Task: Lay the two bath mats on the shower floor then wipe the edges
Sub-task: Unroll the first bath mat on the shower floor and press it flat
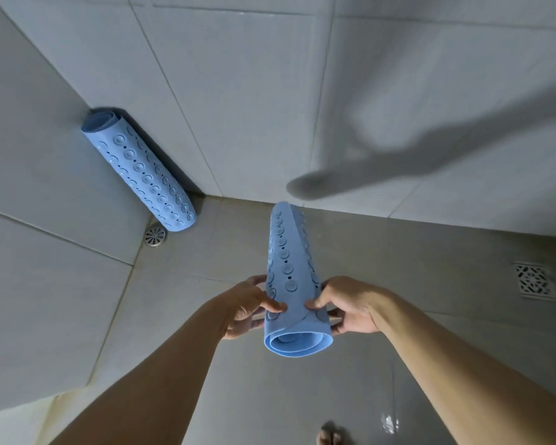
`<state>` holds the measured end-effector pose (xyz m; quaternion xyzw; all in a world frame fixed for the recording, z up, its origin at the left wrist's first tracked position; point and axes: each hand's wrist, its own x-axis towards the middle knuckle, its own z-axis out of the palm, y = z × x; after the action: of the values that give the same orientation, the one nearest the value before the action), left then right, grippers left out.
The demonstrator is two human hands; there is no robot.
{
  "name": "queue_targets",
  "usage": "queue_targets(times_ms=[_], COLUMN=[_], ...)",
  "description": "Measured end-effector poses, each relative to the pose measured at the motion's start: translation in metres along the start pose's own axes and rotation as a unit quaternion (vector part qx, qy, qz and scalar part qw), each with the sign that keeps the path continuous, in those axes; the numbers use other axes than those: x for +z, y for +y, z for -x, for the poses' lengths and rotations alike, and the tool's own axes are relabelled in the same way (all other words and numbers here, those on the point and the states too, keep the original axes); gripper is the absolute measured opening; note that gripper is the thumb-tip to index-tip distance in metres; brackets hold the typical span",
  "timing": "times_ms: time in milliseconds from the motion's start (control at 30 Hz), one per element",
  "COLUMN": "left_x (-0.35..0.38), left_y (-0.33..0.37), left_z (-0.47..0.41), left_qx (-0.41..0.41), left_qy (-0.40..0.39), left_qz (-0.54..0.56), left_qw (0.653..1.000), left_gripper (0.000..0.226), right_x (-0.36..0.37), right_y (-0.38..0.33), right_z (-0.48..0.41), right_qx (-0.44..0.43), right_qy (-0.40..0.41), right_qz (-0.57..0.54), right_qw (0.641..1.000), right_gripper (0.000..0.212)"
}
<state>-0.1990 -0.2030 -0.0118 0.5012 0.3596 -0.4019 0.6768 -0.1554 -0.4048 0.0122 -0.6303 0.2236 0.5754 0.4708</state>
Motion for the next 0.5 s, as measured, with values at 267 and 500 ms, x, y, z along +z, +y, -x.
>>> queue_targets(times_ms=[267, 500], left_x=[0.038, 0.058], left_y=[-0.042, -0.110], left_z=[-0.069, -0.158], left_qx=[0.034, 0.073], left_qy=[-0.050, -0.028], left_qz=[-0.107, -0.198], left_qw=[0.992, 0.977], left_gripper=[0.087, 0.080], right_x=[-0.033, -0.065], right_y=[0.085, 0.169], right_z=[-0.029, -0.111], right_qx=[-0.088, -0.140], right_qy=[0.031, 0.065], right_qz=[-0.014, -0.002], right_qw=[0.996, 0.988], right_gripper=[0.056, 0.062])
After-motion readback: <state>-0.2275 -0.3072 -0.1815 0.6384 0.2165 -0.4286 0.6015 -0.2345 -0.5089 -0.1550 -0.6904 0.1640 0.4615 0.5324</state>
